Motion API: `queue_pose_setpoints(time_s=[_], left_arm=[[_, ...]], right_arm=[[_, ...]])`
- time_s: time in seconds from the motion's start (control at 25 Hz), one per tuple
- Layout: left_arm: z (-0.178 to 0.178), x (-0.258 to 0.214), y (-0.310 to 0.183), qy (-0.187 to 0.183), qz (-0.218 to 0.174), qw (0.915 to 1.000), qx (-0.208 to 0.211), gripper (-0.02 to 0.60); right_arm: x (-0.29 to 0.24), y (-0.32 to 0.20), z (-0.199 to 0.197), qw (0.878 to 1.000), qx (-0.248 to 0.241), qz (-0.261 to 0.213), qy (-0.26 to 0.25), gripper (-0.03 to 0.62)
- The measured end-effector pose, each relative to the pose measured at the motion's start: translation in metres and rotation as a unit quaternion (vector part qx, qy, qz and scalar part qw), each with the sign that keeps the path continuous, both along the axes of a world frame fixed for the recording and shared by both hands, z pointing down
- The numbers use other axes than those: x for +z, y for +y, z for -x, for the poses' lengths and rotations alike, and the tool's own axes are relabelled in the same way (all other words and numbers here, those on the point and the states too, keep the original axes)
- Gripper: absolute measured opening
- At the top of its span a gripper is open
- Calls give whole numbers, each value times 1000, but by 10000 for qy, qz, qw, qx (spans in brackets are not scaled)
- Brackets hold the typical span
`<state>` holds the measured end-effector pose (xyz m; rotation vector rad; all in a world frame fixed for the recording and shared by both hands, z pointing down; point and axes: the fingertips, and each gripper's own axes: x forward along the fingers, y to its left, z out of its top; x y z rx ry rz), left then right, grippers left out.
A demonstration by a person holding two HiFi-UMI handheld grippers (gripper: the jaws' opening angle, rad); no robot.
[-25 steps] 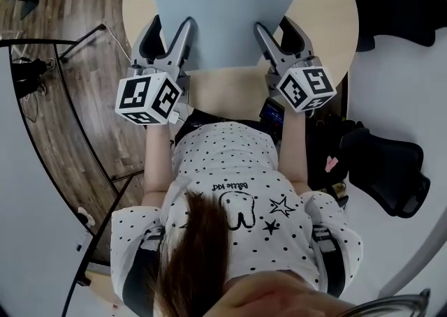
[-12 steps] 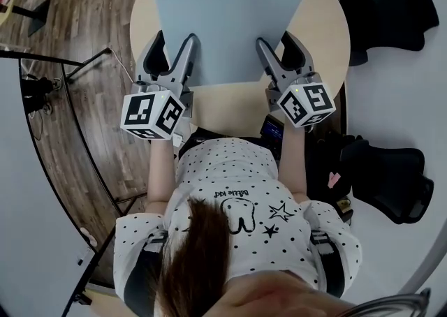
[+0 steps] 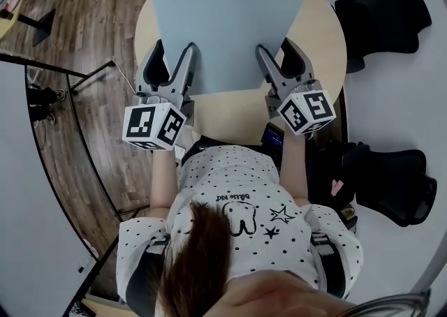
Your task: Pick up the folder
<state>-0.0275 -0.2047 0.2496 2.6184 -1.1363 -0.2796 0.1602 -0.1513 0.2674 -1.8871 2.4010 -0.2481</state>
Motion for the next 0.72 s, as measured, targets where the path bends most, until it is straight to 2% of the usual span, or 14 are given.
queue_pose_setpoints(time_s=[0.72], left_arm=[[21, -28, 13, 195, -370, 9989, 199, 281]], right_arm=[[-41, 19, 23, 9985, 178, -492, 178, 258]])
